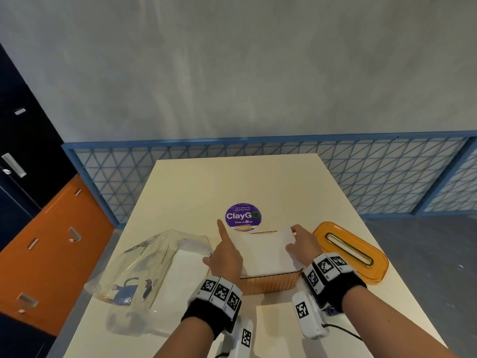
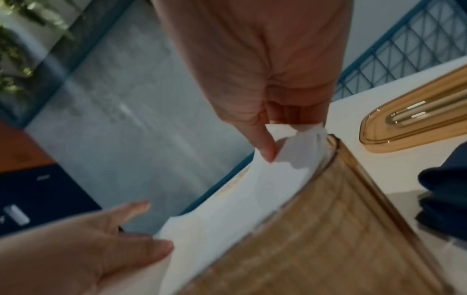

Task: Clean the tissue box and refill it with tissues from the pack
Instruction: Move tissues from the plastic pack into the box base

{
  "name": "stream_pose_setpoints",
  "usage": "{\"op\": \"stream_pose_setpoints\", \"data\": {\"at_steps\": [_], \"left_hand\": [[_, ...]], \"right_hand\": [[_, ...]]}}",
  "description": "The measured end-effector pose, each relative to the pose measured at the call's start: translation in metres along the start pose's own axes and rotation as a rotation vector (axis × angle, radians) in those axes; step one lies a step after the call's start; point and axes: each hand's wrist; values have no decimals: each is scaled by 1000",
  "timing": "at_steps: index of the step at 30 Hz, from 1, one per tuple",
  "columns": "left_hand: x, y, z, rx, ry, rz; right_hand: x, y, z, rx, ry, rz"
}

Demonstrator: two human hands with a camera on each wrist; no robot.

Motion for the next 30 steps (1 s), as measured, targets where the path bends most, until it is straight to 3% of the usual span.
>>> {"op": "stream_pose_setpoints", "data": {"at_steps": [4, 7, 9, 11, 14, 16, 20, 24, 26, 30], "left_hand": [[-1, -6, 8, -22, -30, 101], [0, -14, 10, -111, -75, 280], [1, -14, 8, -224, -168, 376], [5, -13, 9, -254, -312, 407], [10, -12, 13, -107, -460, 484], [14, -9, 14, -27, -475, 537], [15, -5, 14, -1, -450, 569], [9, 5, 17, 117, -558, 667], [8, 10, 23, 224, -529, 702], [13, 16, 33, 304, -485, 741]], "right_hand": [[-2, -7, -4, 15, 28, -128], [0, -10, -12, -1, 168, -311], [-2, -10, -15, -54, 296, -414], [-7, -8, -16, -68, 369, -431], [-10, -6, -15, -14, 361, -390], [-10, -8, -14, 3, 375, -355], [-6, -10, -9, 62, 421, -325], [-2, -4, -9, 281, 457, -394], [-1, -1, -9, 420, 433, -471], [-2, 2, -2, 493, 408, -558]]}}
Point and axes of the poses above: each hand's wrist, its own z-axis towards the middle knuckle, its own y-axis out of the back of the hand, x = y × z, and after that the axes turned 11 degrees about y, right-handed
